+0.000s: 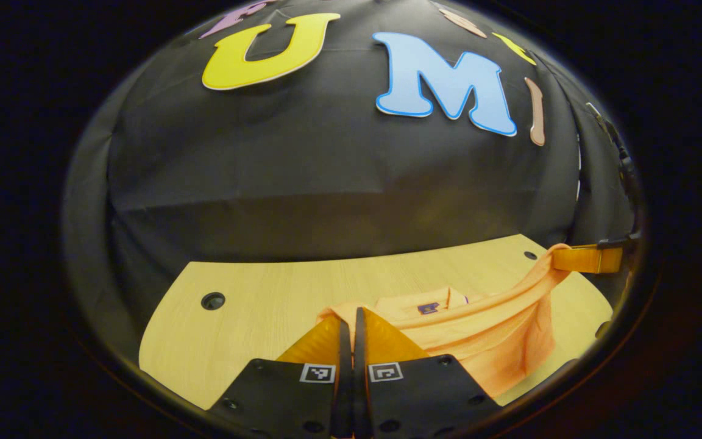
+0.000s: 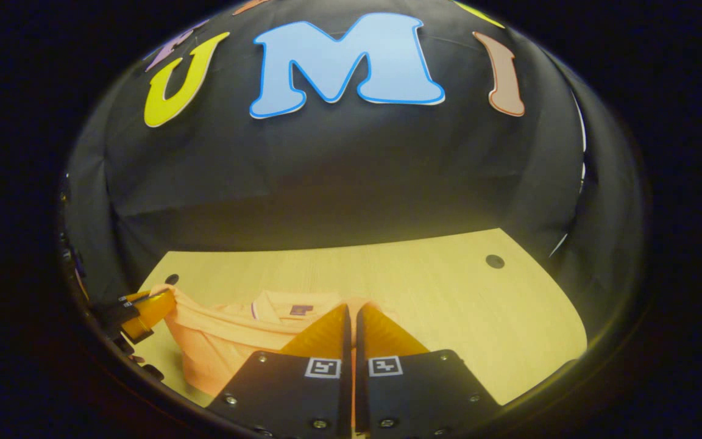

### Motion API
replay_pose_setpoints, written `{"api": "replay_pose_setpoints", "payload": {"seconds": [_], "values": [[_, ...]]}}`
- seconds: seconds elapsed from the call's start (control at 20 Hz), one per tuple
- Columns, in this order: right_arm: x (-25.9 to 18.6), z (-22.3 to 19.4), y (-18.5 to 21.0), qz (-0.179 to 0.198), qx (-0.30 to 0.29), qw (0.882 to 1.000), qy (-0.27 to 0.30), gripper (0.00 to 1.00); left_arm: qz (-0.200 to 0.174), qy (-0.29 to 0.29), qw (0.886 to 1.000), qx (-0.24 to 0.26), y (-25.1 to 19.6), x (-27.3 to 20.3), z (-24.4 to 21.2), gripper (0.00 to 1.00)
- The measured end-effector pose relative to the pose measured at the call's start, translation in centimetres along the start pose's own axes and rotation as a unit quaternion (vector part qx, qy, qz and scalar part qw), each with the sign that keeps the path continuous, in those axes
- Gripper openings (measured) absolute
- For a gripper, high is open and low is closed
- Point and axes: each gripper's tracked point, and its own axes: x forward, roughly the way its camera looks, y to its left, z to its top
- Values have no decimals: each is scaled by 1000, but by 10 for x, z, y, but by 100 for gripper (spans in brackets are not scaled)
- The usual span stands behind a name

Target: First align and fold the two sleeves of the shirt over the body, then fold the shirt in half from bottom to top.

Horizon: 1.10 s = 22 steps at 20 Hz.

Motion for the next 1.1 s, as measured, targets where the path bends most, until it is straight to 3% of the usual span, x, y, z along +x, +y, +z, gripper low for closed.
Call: {"api": "replay_pose_setpoints", "payload": {"seconds": [0.5, 0.95, 1.05, 1.1], "values": [[75, -34, -3, -21, -53, 998, 41, 2, 23, 7, 1000, 15, 13, 58, -36, 6], [90, -67, -2, -10, -71, 993, 88, 4, 41, 43, 998, 26, 20, 69, -62, 12], [87, -69, 0, -4, -77, 993, 91, 6, 44, 47, 998, 26, 19, 66, -63, 12], [85, -68, 0, -2, -81, 993, 90, 14, 44, 44, 998, 23, 19, 63, -62, 15]]}}
